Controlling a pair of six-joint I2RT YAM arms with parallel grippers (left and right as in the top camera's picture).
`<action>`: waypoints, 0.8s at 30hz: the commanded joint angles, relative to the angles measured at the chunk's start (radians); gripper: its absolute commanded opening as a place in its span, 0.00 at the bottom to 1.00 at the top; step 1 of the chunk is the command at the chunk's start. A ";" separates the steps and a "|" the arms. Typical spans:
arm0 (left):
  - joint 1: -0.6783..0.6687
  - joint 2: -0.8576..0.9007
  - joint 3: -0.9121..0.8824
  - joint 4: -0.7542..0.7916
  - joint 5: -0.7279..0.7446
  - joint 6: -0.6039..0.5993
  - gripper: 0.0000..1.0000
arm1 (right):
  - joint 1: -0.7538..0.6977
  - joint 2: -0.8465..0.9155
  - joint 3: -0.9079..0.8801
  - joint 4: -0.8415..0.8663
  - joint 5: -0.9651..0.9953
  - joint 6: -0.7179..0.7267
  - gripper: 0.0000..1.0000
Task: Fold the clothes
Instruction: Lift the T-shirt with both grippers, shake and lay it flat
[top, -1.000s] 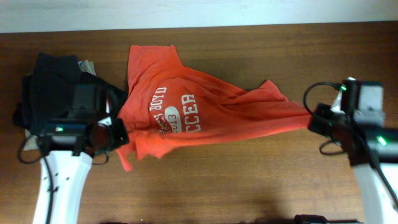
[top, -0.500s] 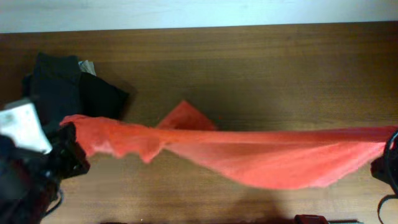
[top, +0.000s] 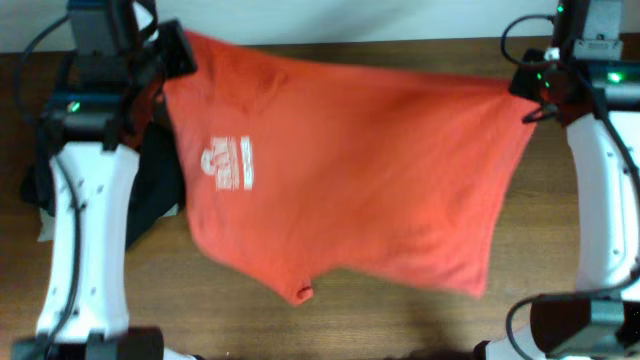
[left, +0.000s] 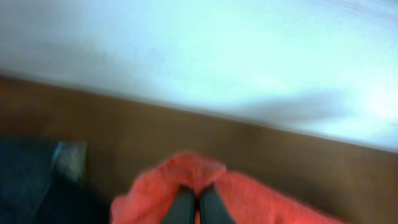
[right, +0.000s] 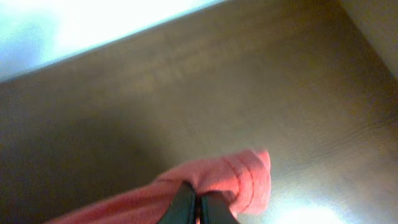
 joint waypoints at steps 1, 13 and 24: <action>0.006 0.013 0.030 0.205 0.011 0.034 0.00 | -0.016 -0.024 0.106 0.085 0.018 -0.003 0.04; -0.022 0.069 0.194 -0.423 0.123 0.039 0.00 | -0.100 0.031 0.225 -0.346 0.030 -0.041 0.04; -0.069 0.226 -0.427 -0.598 0.124 0.045 0.00 | -0.278 0.051 -0.421 -0.463 0.059 0.056 0.04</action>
